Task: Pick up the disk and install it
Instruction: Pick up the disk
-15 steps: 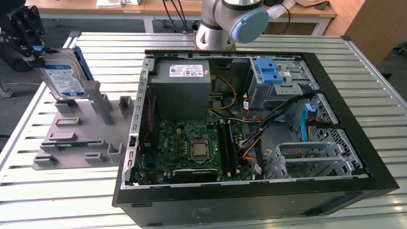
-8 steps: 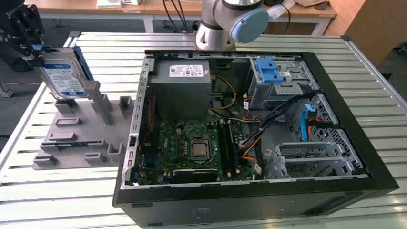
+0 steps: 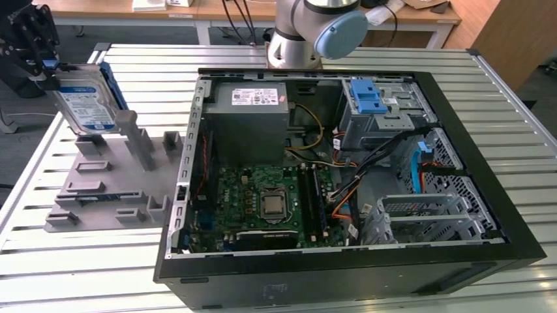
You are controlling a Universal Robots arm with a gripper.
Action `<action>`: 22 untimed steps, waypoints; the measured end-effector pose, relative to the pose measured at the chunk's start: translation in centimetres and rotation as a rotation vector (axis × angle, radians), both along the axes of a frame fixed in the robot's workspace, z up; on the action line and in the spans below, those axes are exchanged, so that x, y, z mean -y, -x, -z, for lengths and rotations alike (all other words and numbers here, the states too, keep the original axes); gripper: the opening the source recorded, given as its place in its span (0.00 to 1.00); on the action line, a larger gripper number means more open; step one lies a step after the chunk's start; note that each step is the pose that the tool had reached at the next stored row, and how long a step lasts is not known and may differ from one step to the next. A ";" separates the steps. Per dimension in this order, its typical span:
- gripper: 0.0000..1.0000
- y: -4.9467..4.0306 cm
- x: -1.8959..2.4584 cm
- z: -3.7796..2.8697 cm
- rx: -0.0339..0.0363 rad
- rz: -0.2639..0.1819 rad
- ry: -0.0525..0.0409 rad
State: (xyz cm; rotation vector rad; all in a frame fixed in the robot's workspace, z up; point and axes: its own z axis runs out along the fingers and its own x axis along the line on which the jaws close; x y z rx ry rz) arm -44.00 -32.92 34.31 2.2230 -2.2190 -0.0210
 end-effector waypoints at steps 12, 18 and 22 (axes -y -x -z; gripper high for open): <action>0.36 0.00 0.00 -0.38 0.0000 0.000 0.0000; 0.36 0.00 0.00 -0.59 0.0000 0.000 0.0000; 0.36 0.00 0.00 -0.72 0.0000 0.000 0.0000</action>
